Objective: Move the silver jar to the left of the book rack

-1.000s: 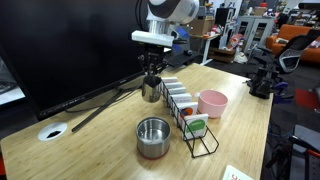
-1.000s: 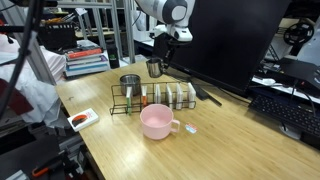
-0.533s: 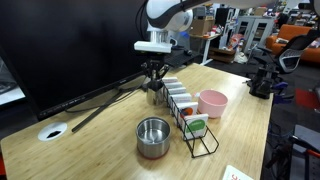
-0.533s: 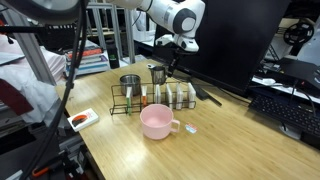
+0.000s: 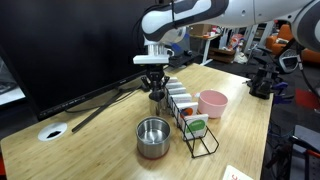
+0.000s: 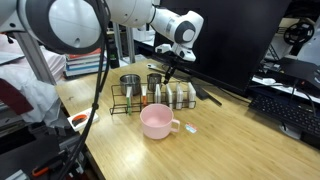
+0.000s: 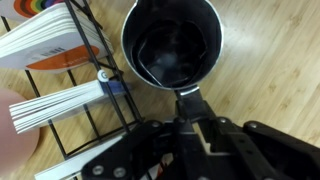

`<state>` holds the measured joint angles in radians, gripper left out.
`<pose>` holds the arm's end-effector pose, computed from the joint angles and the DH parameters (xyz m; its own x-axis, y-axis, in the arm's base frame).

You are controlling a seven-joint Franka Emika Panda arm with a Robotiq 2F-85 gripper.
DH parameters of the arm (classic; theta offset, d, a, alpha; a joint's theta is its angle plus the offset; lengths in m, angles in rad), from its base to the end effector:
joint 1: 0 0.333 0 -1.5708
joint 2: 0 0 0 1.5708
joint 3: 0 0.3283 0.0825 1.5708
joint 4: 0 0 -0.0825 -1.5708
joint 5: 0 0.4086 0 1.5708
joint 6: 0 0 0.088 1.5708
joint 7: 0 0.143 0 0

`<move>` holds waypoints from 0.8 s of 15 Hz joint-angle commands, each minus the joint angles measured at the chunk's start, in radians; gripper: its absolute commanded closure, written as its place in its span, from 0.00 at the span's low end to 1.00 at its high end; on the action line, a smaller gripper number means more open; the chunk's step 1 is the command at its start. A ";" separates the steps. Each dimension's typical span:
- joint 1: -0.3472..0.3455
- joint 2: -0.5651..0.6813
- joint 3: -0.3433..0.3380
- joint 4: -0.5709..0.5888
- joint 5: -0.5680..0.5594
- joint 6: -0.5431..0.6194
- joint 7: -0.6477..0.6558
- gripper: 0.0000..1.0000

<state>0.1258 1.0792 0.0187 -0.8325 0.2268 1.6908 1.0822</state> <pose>0.7852 0.1384 0.2013 0.5041 -0.8077 -0.3057 -0.8294 -0.5514 0.0893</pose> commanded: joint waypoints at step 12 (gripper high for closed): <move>-0.036 0.182 0.024 0.280 0.015 -0.174 -0.006 0.96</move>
<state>0.1040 1.2275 0.0263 -0.6252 0.2284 1.5694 1.0810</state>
